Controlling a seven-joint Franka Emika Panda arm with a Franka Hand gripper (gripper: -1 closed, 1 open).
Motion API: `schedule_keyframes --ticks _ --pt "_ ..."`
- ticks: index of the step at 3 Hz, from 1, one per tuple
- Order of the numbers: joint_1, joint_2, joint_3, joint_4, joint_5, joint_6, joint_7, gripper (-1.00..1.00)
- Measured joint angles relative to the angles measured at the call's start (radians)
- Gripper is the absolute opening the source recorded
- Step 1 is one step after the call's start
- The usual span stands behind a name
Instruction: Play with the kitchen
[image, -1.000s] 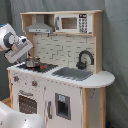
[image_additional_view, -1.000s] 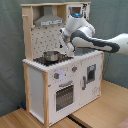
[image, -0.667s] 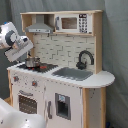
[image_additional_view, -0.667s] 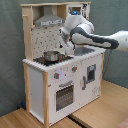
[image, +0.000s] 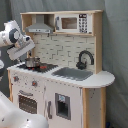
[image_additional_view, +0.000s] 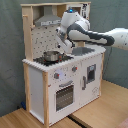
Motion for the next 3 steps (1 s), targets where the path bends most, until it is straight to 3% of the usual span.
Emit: schedule_keyframes --ticks 3 --pt "-0.206 0.007 0.158 0.2 0.0 -0.068 -0.055 1.0"
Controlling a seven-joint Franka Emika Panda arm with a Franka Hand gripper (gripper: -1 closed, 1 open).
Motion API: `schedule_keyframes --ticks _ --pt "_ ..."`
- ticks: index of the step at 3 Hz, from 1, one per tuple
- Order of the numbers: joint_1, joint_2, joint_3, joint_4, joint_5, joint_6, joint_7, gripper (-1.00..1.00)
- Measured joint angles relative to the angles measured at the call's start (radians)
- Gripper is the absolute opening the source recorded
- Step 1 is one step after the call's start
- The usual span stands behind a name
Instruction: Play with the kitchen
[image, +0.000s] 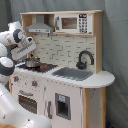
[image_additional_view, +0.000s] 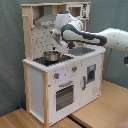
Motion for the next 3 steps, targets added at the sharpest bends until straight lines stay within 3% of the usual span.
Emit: schedule_keyframes --ticks 1,2,3 --pt "-0.059 0.0 0.047 0.062 0.0 -0.027 -0.023 1.0" --pt "-0.101 0.0 0.12 0.087 0.0 -0.061 -0.068 1.0" --pt "-0.11 0.002 0.101 0.125 -0.004 -0.149 -0.108 1.0"
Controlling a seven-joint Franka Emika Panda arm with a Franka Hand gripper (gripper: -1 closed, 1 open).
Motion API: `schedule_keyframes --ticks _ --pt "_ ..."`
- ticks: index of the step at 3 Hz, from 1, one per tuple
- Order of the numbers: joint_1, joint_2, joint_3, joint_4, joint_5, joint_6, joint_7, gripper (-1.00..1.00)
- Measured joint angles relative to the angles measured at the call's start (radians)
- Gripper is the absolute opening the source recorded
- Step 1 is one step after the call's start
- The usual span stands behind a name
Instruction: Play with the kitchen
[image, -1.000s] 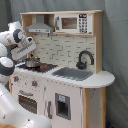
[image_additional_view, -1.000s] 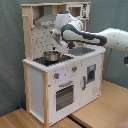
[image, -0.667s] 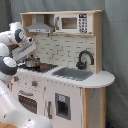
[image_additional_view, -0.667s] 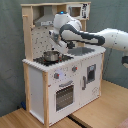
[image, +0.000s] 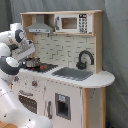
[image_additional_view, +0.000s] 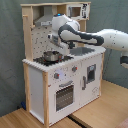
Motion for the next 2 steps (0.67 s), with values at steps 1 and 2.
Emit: schedule_keyframes --ticks 1,2 --pt "0.001 0.002 -0.043 0.07 0.0 -0.062 0.001 1.0" --pt "0.014 0.002 -0.077 0.144 -0.037 -0.107 -0.002 1.0"
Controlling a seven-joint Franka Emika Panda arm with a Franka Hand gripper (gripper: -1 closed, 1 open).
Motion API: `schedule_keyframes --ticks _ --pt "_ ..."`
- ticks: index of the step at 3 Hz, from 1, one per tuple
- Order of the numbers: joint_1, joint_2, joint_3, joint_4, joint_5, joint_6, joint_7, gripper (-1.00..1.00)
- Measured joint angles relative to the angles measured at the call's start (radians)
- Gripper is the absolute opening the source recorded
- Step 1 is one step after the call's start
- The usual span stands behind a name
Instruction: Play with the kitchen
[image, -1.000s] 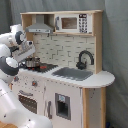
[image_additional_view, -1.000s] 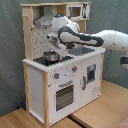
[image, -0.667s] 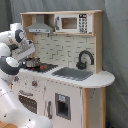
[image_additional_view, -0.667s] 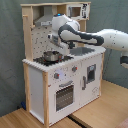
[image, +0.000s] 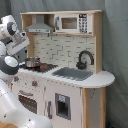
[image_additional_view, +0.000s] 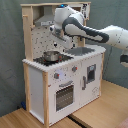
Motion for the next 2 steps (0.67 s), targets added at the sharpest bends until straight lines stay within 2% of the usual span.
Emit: schedule_keyframes --ticks 1,2 --pt "0.035 0.0 -0.017 0.01 -0.086 -0.001 -0.039 1.0" --pt "0.071 0.001 -0.055 0.01 -0.186 -0.008 -0.095 1.0"
